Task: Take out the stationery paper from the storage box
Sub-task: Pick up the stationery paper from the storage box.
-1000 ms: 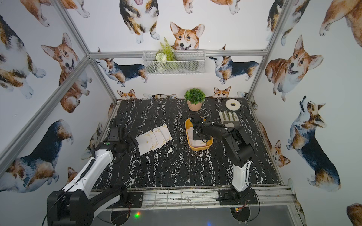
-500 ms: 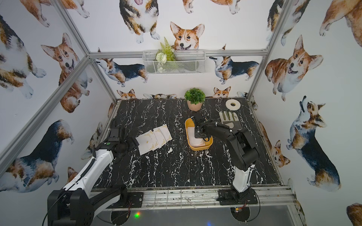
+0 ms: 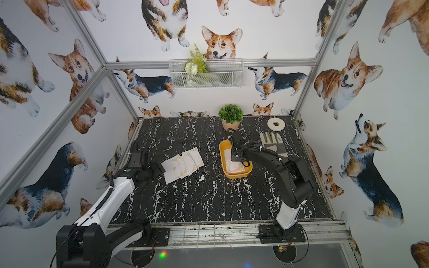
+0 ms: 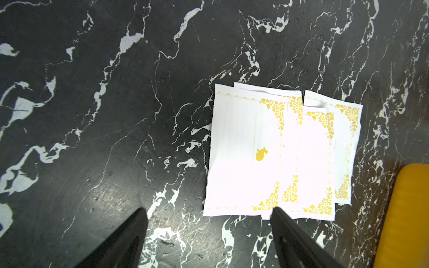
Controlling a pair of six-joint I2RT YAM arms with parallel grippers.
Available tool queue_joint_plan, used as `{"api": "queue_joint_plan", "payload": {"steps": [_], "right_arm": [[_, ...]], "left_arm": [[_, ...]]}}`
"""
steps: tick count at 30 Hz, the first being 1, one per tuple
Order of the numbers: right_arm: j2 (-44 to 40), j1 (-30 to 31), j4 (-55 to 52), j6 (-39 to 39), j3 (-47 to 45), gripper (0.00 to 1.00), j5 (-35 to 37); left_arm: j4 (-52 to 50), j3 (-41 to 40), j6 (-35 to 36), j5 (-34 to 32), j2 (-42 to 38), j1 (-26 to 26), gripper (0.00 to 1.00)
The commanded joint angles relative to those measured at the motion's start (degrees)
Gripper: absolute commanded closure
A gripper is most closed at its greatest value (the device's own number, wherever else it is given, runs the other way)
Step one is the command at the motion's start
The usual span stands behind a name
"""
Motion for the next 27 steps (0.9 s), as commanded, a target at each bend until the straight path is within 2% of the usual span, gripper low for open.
{"api": "queue_joint_plan", "payload": {"steps": [1, 3, 5, 9, 13, 21, 24, 27], "right_arm": [[0.1, 0.1, -0.7, -0.4, 0.3, 0.82, 0.2], [0.5, 0.1, -1.2, -0.6, 0.7, 0.83, -0.1], [0.2, 0.1, -0.8, -0.7, 0.3, 0.91, -0.3], [0.2, 0.1, -1.5, -1.0, 0.7, 0.87, 0.2], [-0.3, 0.1, -1.4, -1.2, 0.4, 1.00, 0.2], [-7.8, 0.1, 1.2, -1.0, -1.0, 1.00, -4.3], [-12.3, 0.1, 2.1, -1.0, -1.2, 1.00, -6.6], [-15.5, 0.1, 1.9, -0.7, -0.7, 1.00, -8.5]], "left_arm": [[0.5, 0.0, -0.8, 0.2, -0.1, 0.2, 0.14], [0.4, 0.0, -0.9, 0.1, -0.3, 0.1, 0.14], [0.5, 0.0, -1.0, 0.2, -0.3, 0.1, 0.14], [0.4, 0.0, -1.1, 0.5, -0.4, 0.1, 0.14], [0.5, 0.1, -1.3, 0.8, -0.4, 0.1, 0.14], [3.3, -0.5, -1.5, 3.8, -2.5, 0.1, 0.14], [7.0, -2.0, -1.4, 6.0, -6.0, 0.1, 0.14], [14.3, -4.8, -1.2, 11.5, -10.5, 0.1, 0.13]]}}
